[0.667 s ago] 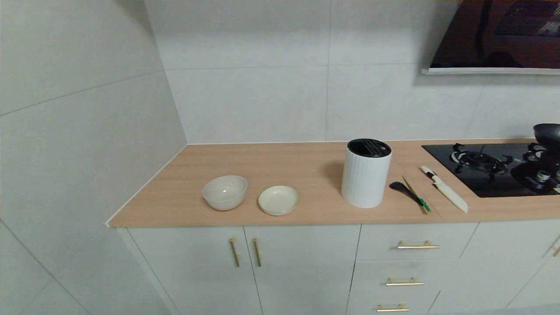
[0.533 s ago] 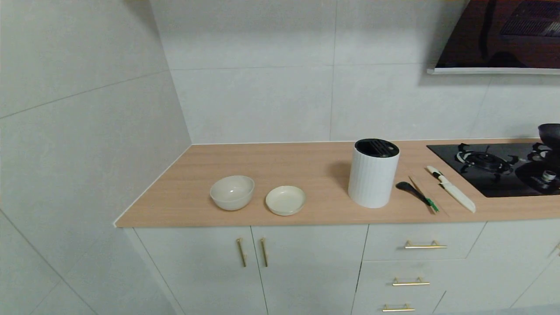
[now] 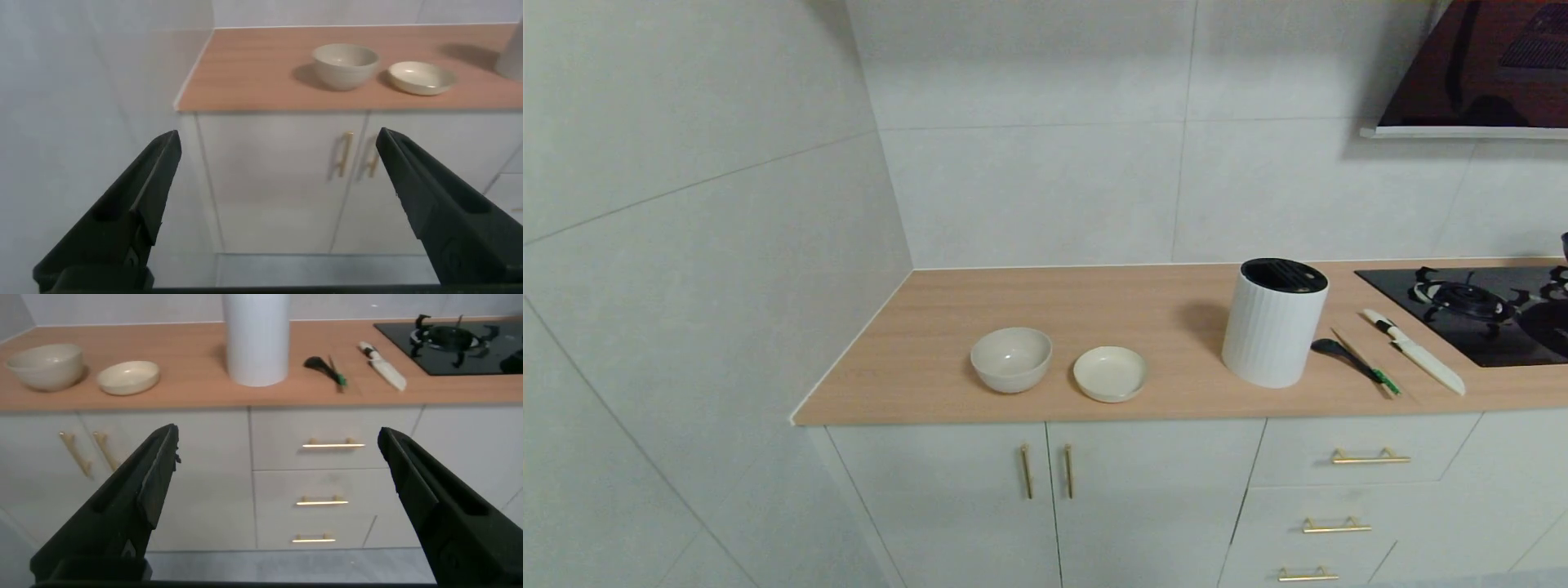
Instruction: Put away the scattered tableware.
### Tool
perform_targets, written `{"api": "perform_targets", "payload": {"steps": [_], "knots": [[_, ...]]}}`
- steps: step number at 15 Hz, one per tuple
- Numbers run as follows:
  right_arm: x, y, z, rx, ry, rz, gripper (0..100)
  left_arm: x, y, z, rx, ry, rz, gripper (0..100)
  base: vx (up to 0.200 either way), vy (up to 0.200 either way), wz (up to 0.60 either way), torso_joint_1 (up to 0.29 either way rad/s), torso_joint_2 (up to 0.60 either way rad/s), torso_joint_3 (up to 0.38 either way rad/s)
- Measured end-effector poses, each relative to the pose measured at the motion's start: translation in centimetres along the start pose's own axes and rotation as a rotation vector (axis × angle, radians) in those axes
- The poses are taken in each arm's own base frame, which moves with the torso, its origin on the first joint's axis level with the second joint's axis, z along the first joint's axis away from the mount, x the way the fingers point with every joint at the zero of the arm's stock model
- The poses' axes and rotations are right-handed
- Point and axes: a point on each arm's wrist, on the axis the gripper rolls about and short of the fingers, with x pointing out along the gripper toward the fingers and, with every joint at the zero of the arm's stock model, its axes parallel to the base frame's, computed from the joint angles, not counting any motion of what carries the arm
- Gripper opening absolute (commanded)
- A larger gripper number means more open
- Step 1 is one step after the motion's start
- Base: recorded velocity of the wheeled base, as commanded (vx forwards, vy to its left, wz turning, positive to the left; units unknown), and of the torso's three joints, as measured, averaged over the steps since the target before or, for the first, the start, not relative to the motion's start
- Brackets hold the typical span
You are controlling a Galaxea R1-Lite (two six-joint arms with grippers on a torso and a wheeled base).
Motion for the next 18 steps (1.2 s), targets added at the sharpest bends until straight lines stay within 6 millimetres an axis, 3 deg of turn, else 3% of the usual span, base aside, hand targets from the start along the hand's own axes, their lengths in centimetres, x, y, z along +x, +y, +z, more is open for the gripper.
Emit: {"api": "perform_targets", "payload": {"steps": [3,18], "knots": [[0.00,0.00,0.00,0.000,0.000,0.000,100,0.00,0.00,0.00,0.000,0.000,0.000,100,0.000,0.200,0.00,0.002,0.00,0.002],[0.00,0.00,0.00,0.000,0.000,-0.002,100,0.00,0.00,0.01,0.000,-0.001,0.000,100,0.000,0.000,0.00,-0.007,0.02,0.008]]}}
